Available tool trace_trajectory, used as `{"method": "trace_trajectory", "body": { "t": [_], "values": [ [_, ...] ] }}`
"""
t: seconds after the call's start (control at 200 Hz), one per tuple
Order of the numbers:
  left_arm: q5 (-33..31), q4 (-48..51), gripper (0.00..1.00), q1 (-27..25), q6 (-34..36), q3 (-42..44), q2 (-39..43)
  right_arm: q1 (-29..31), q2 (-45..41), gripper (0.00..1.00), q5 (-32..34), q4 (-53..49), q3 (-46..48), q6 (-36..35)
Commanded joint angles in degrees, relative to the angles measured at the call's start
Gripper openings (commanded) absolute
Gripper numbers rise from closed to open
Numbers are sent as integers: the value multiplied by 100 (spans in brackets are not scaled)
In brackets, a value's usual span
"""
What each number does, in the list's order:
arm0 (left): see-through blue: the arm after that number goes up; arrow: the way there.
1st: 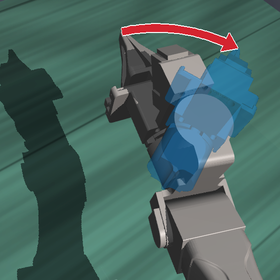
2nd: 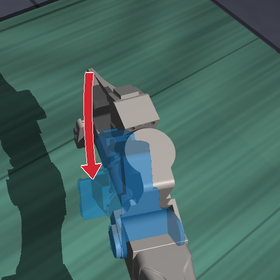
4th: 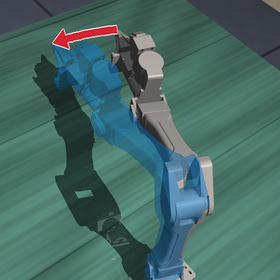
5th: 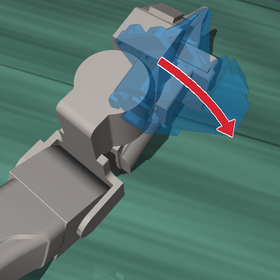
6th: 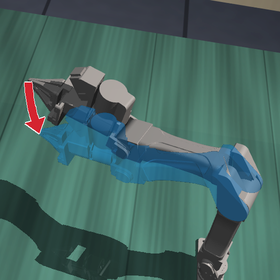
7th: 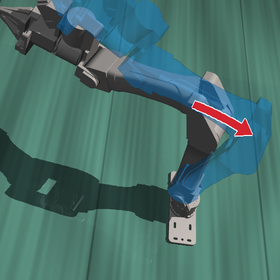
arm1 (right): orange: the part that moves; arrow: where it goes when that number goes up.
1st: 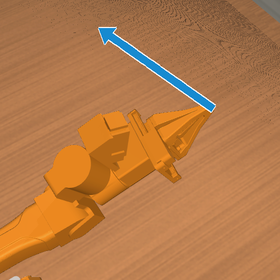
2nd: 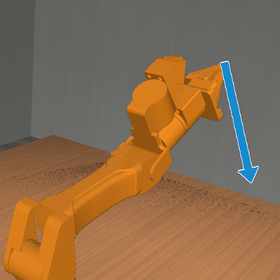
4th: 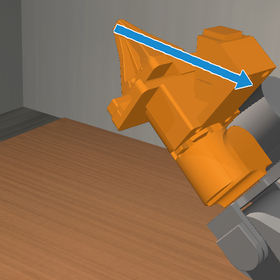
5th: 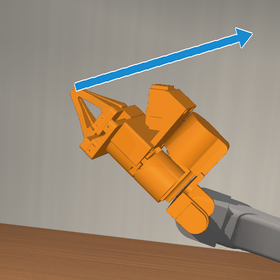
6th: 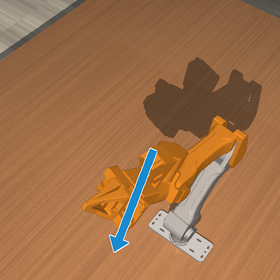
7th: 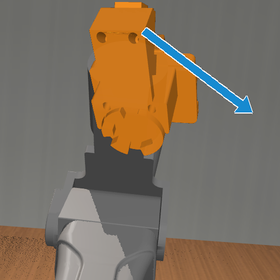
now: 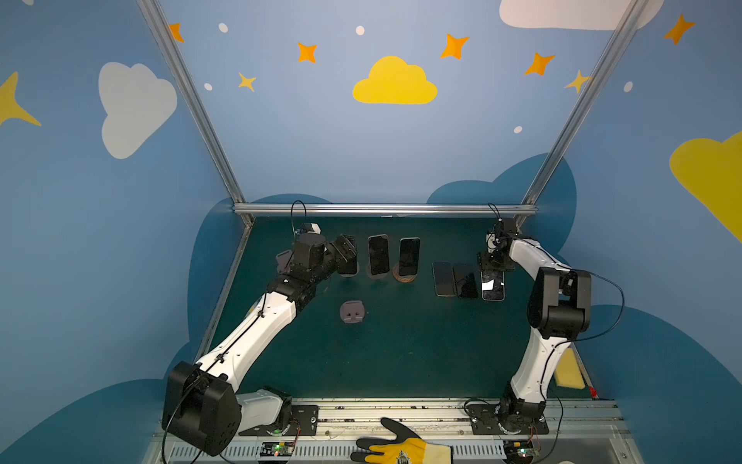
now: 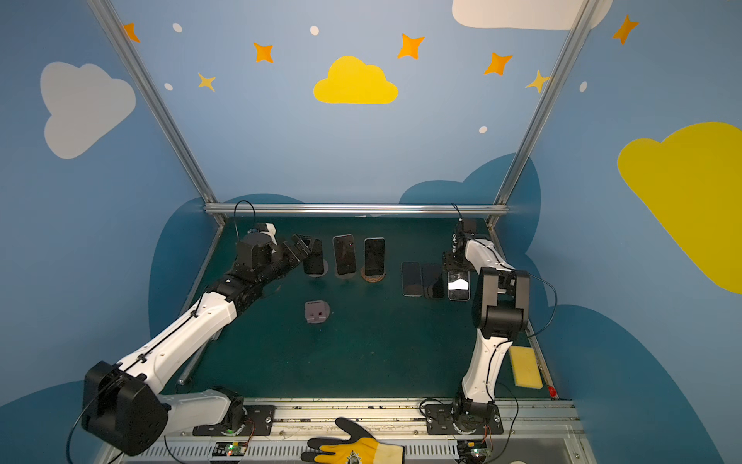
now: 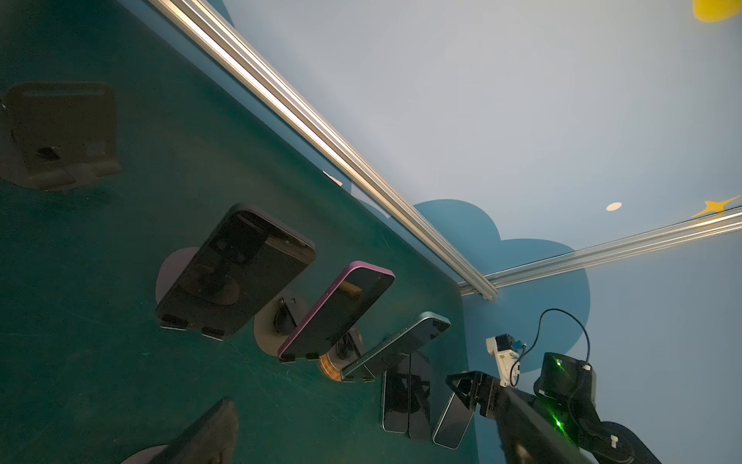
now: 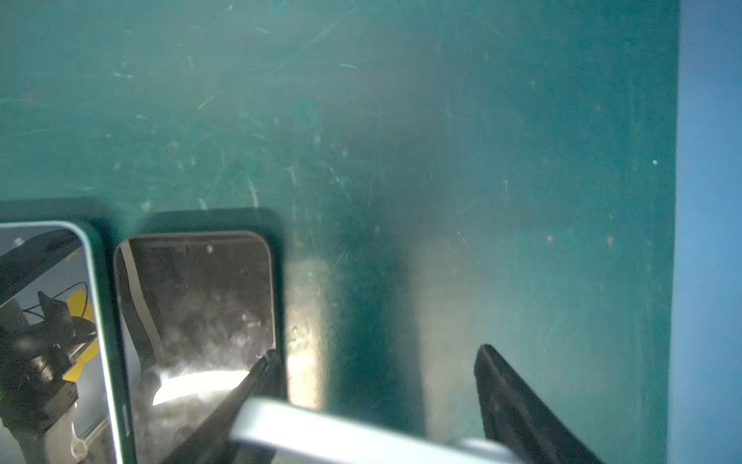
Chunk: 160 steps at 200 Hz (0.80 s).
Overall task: Remove the phone from the phone stand
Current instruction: 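Lower the silver phone flat beside the two flat dark phones with the right gripper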
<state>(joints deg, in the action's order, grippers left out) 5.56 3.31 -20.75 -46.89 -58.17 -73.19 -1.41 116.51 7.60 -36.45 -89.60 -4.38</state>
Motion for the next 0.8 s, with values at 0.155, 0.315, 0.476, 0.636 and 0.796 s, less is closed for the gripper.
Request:
{"method": "trace_trajectory", "body": {
  "t": [0.155, 0.315, 0.476, 0.636, 0.796],
  "values": [
    [-29, 42, 99, 20, 154, -164, 50, -25, 463, 64, 20, -715, -631, -126],
    [-16, 38, 99, 24, 137, -159, 76, -13, 614, 66, -48, -956, -778, -255],
    [-125, 108, 98, 26, 122, -153, 127, 26, 944, 66, -57, -1316, -1078, -244],
    [-99, 126, 98, 13, 127, -177, 117, 62, 1199, 68, -2, -1572, -1340, -279],
    [-79, 122, 98, 19, 120, -175, 70, 82, 1423, 69, 18, -1704, -1613, -389]
  ]
}}
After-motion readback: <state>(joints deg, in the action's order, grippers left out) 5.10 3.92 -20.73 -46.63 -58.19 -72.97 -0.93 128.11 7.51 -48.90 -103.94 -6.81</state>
